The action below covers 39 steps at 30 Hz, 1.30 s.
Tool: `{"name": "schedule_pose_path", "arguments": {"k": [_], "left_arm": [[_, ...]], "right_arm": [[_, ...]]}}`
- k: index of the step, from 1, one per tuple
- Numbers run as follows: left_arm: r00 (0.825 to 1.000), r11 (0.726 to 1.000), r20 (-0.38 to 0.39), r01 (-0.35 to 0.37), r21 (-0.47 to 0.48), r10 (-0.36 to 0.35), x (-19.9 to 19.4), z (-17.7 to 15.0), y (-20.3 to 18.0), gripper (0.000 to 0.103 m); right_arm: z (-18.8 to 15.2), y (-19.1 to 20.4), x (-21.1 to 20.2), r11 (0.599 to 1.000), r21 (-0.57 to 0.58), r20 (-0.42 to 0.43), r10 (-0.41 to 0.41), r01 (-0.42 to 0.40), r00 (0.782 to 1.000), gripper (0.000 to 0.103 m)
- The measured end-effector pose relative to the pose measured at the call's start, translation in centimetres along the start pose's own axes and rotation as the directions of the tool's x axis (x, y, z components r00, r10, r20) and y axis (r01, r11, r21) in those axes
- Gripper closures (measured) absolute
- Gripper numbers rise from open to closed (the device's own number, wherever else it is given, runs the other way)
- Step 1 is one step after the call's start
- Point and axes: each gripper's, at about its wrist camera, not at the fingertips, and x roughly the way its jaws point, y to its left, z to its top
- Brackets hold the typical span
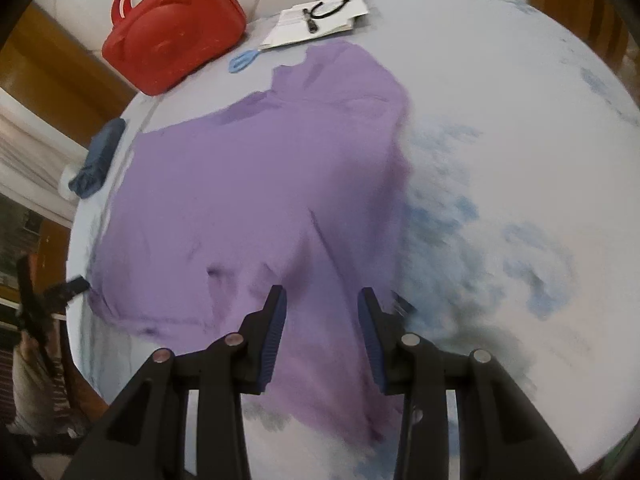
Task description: Fold clothes
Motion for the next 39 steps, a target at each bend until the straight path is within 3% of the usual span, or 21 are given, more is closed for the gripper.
{"name": "schedule_pose_path", "arguments": {"k": [4,8,9,11,13,15,16,23,26,31,33,34,35,36,37,38,39], "left_arm": [[0.998,0.999,-0.052,-0.032,0.022,0.033,1.6,0.3,-0.6,0.046],[0.997,1.000,-0.076,-0.027,-0.007,0.026,2.1,1.7,0.4,0.046],[0.998,1.000,-0.054,-0.013,-0.016,0.012,1.5,2.8,0.5,0.046],[1.000,1.000,0.002,0.001,-0.020,-0.001,0.5,5.4,0.6,0.031],[0.998,1.000,0.060,-0.008,-0.018,0.009,0.1,8.6,0.5,0.021],[0.995,1.000,0.099,-0.005,-0.019,0.007,0.5,12.5,0.4,0.020],[0.995,1.000,0.101,0.001,-0.025,0.002,1.0,14.4,0.4,0.020],[1.000,0.997,0.012,-0.022,-0.071,0.023,8.3,25.0,0.3,0.020],[0.998,0.997,-0.034,-0.048,-0.065,0.046,11.0,26.6,0.4,0.020],[0.997,0.998,-0.037,-0.066,-0.020,0.066,12.6,27.6,0.1,0.019],[0.998,0.998,-0.028,-0.061,0.001,0.061,12.5,27.7,-0.1,0.023],[0.998,0.998,-0.025,-0.058,0.011,0.058,12.4,27.7,-0.2,0.033],[0.998,0.998,-0.025,-0.056,0.020,0.056,12.1,27.7,-0.4,0.051],[0.998,0.998,-0.025,-0.054,0.029,0.055,11.9,27.6,-0.6,0.061],[0.998,0.997,-0.026,-0.061,0.037,0.062,11.7,27.6,-0.8,0.082],[0.998,0.997,-0.033,-0.060,0.039,0.061,11.5,27.6,-0.9,0.098],[0.998,0.998,-0.035,-0.045,0.035,0.046,11.3,27.6,-0.9,0.098]], "right_arm": [[0.8,2.1,3.1,0.997,-0.060,-0.074,0.042,-0.047,0.996,0.067],[1.7,-0.8,5.2,0.989,0.016,-0.124,-0.143,0.146,0.982,0.066],[2.0,-1.6,4.7,0.989,0.047,-0.115,-0.131,0.137,0.985,0.066],[3.6,-2.3,3.1,0.993,0.073,-0.069,-0.089,0.094,0.994,0.066],[5.7,-2.1,1.4,0.994,0.050,-0.020,-0.094,0.095,0.995,0.059],[8.5,-1.8,0.7,0.994,0.039,0.021,-0.102,0.101,0.995,0.028],[10.0,-1.8,0.9,0.994,0.047,0.033,-0.096,0.095,0.995,0.024],[20.0,-2.9,4.2,0.991,0.107,0.066,-0.085,0.078,0.994,0.023],[23.4,-3.3,6.4,0.989,0.123,0.049,-0.088,0.082,0.995,0.023],[27.3,-2.8,10.4,0.989,0.087,0.008,-0.117,0.116,0.993,0.023],[28.1,-2.3,11.9,0.989,0.062,-0.005,-0.138,0.138,0.990,0.023],[28.5,-2.1,12.6,0.988,0.048,-0.010,-0.149,0.149,0.989,0.023],[28.7,-1.8,13.6,0.987,0.028,-0.023,-0.158,0.158,0.987,0.023],[29.0,-1.4,14.4,0.985,0.011,-0.034,-0.174,0.175,0.984,0.028],[28.9,-0.5,14.7,0.971,-0.037,-0.023,-0.239,0.238,0.971,0.046],[28.8,0.3,14.9,0.947,-0.088,-0.005,-0.309,0.308,0.951,0.086],[28.5,0.4,14.7,0.950,-0.092,-0.004,-0.300,0.298,0.954,0.092]]}}
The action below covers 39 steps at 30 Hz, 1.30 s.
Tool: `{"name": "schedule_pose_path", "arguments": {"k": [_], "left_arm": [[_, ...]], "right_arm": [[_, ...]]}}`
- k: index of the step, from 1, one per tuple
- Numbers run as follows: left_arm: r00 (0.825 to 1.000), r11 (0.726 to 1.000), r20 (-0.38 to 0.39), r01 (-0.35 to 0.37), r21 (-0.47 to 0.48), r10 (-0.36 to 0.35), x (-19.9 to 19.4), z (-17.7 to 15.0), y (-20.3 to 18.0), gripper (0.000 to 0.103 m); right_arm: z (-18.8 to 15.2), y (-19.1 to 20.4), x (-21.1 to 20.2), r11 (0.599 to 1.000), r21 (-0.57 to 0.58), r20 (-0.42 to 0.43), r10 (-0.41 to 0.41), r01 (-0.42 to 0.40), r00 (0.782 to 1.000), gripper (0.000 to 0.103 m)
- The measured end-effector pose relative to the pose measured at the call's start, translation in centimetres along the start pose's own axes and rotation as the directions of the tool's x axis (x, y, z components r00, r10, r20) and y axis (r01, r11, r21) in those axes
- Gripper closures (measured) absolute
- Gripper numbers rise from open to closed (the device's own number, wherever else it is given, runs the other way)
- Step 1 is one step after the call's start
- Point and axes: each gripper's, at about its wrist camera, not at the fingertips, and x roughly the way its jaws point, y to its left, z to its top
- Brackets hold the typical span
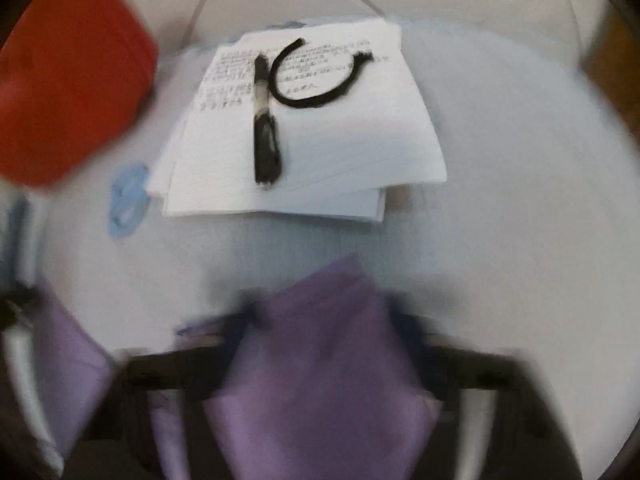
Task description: Fold clothes
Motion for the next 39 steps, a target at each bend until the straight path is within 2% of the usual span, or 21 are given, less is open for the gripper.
{"name": "schedule_pose_path", "arguments": {"k": [2,6,10,12,13,14,15,16,17,19,21,24,26,29,33,34,35,36,37,38,39], "left_arm": [[1.000,1.000,0.028,-0.001,-0.001,0.001,-1.0,-0.3,0.0,0.098],[0.994,1.000,0.112,0.014,-0.004,-0.013,-3.6,-1.0,-0.5,0.098],[0.976,1.000,0.219,-0.007,0.019,0.002,-6.3,-4.2,-0.5,0.097],[0.975,1.000,0.221,-0.003,0.020,-0.001,-6.8,-6.0,-0.4,0.094],[0.978,1.000,0.207,0.006,0.016,-0.009,-6.8,-7.1,-0.1,0.087],[0.983,1.000,0.184,0.021,0.010,-0.023,-6.6,-8.4,0.4,0.069],[0.986,1.000,0.163,0.027,0.001,-0.027,-6.4,-9.6,0.8,0.058],[0.989,1.000,0.146,0.023,-0.011,-0.021,-6.3,-10.8,1.2,0.038],[0.991,1.000,0.132,0.018,-0.025,-0.014,-6.2,-11.9,1.7,0.032],[0.993,0.998,0.115,0.025,-0.064,-0.018,-6.5,-13.3,2.9,0.032],[0.992,0.992,0.124,0.047,-0.114,-0.033,-7.3,-13.7,4.0,0.032],[0.989,0.988,0.143,0.049,-0.146,-0.028,-8.2,-12.9,4.7,0.028],[0.991,0.988,0.129,0.052,-0.148,-0.033,-7.9,-12.0,4.4,0.026],[0.996,0.989,0.082,0.055,-0.139,-0.044,-6.6,-10.4,3.3,0.026],[1.000,0.997,0.001,0.006,-0.079,-0.006,-4.2,-9.3,0.9,0.026],[1.000,0.998,-0.014,-0.001,-0.069,0.000,-3.6,-9.1,0.5,0.026],[1.000,0.998,-0.026,-0.010,-0.056,0.008,-3.2,-8.9,0.1,0.029],[0.999,0.999,-0.038,-0.018,-0.043,0.017,-2.7,-8.8,-0.3,0.037],[0.999,0.999,-0.043,-0.033,-0.023,0.032,-2.3,-8.6,-0.8,0.074],[0.997,0.998,-0.037,-0.061,0.000,0.061,-2.2,-8.4,-1.2,0.096],[0.995,0.996,-0.022,-0.093,0.008,0.093,-2.3,-8.0,-1.3,0.096]], "right_arm": [[-0.6,-0.3,-0.6,0.999,0.015,0.009,0.050,-0.050,0.999,0.094],[-3.8,-1.1,-6.3,0.992,-0.013,0.151,0.122,-0.122,0.981,0.094],[-10.4,-0.6,-12.6,0.985,-0.101,0.280,0.161,-0.138,0.946,0.094],[-14.4,0.1,-15.1,0.978,-0.162,0.324,0.177,-0.130,0.929,0.094],[-16.1,0.7,-15.4,0.974,-0.180,0.317,0.187,-0.135,0.930,0.094],[-17.8,1.3,-15.5,0.970,-0.195,0.305,0.198,-0.142,0.931,0.092],[-19.3,1.3,-15.0,0.972,-0.185,0.265,0.193,-0.147,0.945,0.086],[-20.8,1.3,-14.5,0.974,-0.170,0.218,0.186,-0.151,0.958,0.082],[-22.3,1.3,-13.9,0.976,-0.154,0.171,0.180,-0.154,0.969,0.073],[-24.6,0.8,-12.9,0.982,-0.110,0.108,0.162,-0.150,0.981,0.066],[-25.0,-1.2,-13.3,0.986,-0.018,0.118,0.165,-0.164,0.979,0.062],[-23.4,-3.7,-13.9,0.971,0.103,0.148,0.198,-0.214,0.969,0.055],[-21.6,-4.8,-13.3,0.957,0.165,0.146,0.216,-0.239,0.965,0.055],[-18.9,-5.8,-12.0,0.939,0.235,0.118,0.228,-0.250,0.966,0.054],[-16.1,-6.5,-9.5,0.923,0.295,0.042,0.245,-0.247,0.969,0.054],[-15.6,-6.6,-8.7,0.921,0.308,0.020,0.245,-0.239,0.969,0.051],[-15.1,-6.5,-8.0,0.921,0.312,-0.002,0.246,-0.233,0.969,0.043],[-14.9,-6.3,-7.3,0.924,0.309,-0.018,0.244,-0.226,0.970,0.037],[-14.7,-6.1,-6.6,0.926,0.306,-0.034,0.241,-0.220,0.970,0.037],[-14.6,-5.9,-6.0,0.929,0.303,-0.050,0.238,-0.213,0.970,0.039],[-14.5,-5.6,-5.7,0.945,0.268,-0.065,0.211,-0.187,0.975,0.076]]}}
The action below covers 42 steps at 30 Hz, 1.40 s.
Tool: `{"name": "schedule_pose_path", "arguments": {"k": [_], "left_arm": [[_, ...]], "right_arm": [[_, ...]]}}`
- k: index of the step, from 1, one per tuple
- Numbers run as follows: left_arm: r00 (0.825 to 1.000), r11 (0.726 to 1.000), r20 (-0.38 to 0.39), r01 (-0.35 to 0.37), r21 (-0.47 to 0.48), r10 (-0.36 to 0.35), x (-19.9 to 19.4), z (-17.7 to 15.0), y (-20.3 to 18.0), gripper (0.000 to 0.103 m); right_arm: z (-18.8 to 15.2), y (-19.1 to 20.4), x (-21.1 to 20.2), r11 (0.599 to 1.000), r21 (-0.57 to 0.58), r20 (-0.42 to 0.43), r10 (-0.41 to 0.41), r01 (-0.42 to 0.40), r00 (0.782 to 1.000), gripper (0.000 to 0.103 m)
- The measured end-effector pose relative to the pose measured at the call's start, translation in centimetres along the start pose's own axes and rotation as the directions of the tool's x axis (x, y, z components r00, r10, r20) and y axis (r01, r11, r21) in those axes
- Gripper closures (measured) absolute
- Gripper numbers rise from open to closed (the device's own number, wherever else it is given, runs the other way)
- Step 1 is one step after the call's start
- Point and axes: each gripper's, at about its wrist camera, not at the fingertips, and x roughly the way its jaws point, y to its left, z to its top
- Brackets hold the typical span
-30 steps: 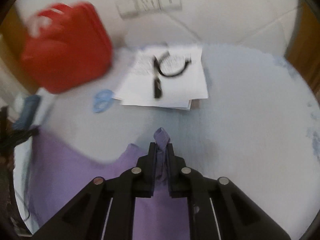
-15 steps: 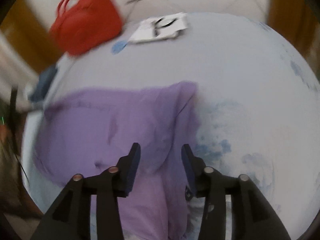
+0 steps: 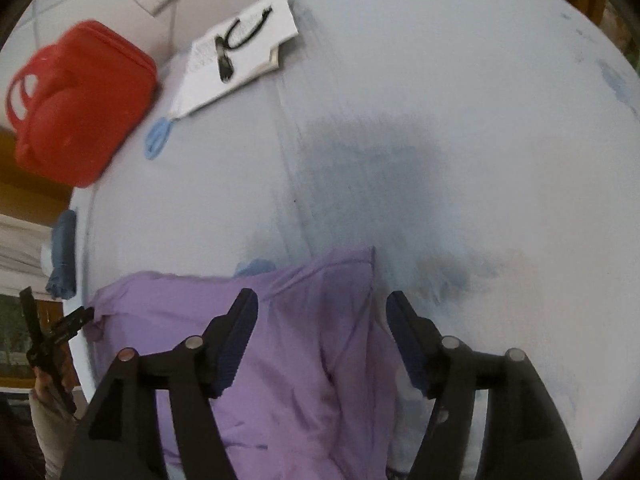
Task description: Fold clothes
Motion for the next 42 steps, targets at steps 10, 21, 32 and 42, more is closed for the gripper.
{"name": "schedule_pose_path", "arguments": {"k": [10,21,32,42], "left_arm": [[0.990,0.996,0.119,-0.070,-0.060,0.076,-1.9,3.0,2.0,0.061],[0.993,0.997,0.084,0.078,-0.004,-0.078,-7.2,-10.7,2.9,0.039],[0.992,0.998,0.111,0.069,-0.014,-0.067,-5.2,-8.4,1.2,0.039],[0.937,0.938,0.228,-0.304,0.165,0.263,-3.6,-3.2,-1.5,0.098]], "right_arm": [[1.6,-0.5,-0.6,0.986,-0.029,0.131,-0.160,0.165,0.978,0.074],[-11.2,-1.7,-7.9,0.996,-0.080,0.186,-0.031,0.047,0.982,0.023],[-18.3,-2.4,-7.4,0.997,-0.073,0.144,0.019,-0.009,0.989,0.023],[-18.0,-2.0,-4.8,0.996,-0.089,0.075,-0.025,0.031,0.997,0.023]]}}
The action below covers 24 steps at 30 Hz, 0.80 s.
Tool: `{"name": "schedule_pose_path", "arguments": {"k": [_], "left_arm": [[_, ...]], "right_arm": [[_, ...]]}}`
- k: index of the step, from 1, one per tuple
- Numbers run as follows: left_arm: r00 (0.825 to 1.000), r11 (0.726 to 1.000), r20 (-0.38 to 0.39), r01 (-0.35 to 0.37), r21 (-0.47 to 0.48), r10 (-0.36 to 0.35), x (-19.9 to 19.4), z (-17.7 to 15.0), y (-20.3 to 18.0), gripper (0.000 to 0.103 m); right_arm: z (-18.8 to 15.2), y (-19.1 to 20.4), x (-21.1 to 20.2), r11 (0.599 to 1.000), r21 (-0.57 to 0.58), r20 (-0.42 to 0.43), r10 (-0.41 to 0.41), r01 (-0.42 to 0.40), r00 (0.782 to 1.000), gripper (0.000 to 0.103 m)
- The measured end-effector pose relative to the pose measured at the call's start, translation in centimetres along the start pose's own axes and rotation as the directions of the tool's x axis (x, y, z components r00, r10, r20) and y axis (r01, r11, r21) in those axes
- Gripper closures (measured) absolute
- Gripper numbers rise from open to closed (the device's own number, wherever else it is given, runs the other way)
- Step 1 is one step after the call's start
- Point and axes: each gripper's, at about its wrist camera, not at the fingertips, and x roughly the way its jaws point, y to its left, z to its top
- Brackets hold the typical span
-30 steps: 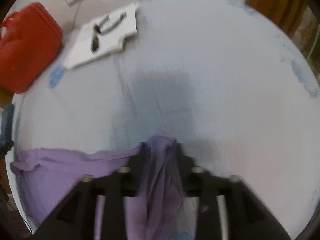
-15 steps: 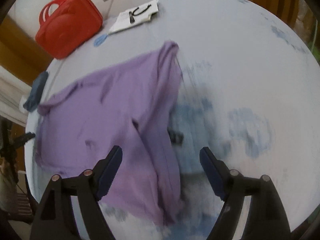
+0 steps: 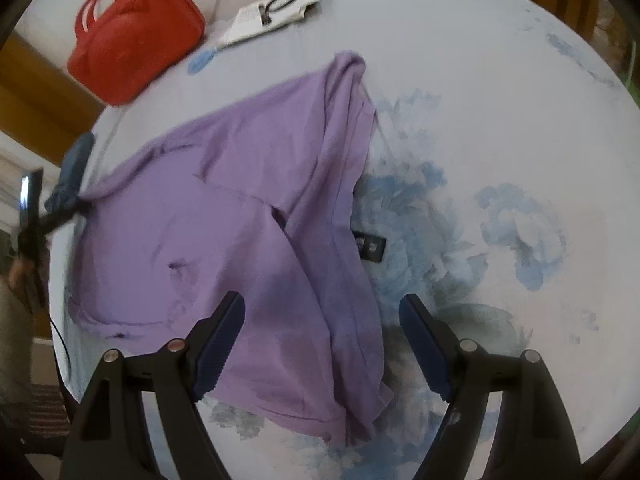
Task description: Fold clothes
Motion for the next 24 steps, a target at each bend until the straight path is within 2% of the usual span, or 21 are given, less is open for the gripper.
{"name": "schedule_pose_path", "arguments": {"k": [1,3,4,5,9,12,14,20,24], "left_arm": [[0.999,0.999,0.019,-0.048,0.017,0.047,-0.3,0.2,0.3,0.094],[0.997,0.996,0.009,-0.083,0.032,0.082,-0.2,0.1,1.1,0.072],[0.998,0.998,-0.016,-0.057,0.030,0.058,0.0,-0.4,1.6,0.046],[0.999,0.999,-0.031,-0.035,0.021,0.036,0.1,-1.0,2.1,0.035],[0.993,0.990,-0.041,0.110,-0.093,-0.115,-1.8,-4.3,4.0,0.034],[0.970,0.953,-0.029,0.229,-0.197,-0.240,-3.7,-7.8,5.2,0.026],[0.955,0.933,-0.035,0.279,-0.228,-0.294,-4.6,-10.0,4.8,0.025],[0.938,0.912,-0.081,0.303,-0.277,-0.336,-5.7,-16.6,3.1,0.025],[0.932,0.905,-0.114,0.296,-0.305,-0.343,-5.1,-19.1,2.2,0.025]], "right_arm": [[-0.1,0.0,0.5,1.000,-0.003,-0.014,-0.018,0.018,1.000,0.023],[-0.4,-0.2,1.3,1.000,0.007,-0.027,-0.018,0.018,0.999,0.021],[-0.5,-0.3,1.5,1.000,0.011,-0.028,-0.017,0.017,0.999,0.021],[-0.6,-0.3,1.6,1.000,0.006,-0.034,-0.024,0.024,0.999,0.021],[-0.7,-0.2,1.4,1.000,0.005,-0.030,-0.028,0.028,0.999,0.021],[-1.4,-0.5,0.1,1.000,0.021,0.007,-0.002,0.002,1.000,0.021],[-2.2,-0.4,-1.1,1.000,0.014,0.036,0.028,-0.028,0.999,0.021],[-5.2,0.1,-2.2,0.998,-0.051,0.034,0.044,-0.042,0.998,0.021],[-6.6,-0.5,-2.1,0.998,-0.048,0.023,0.039,-0.038,0.999,0.021]]}}
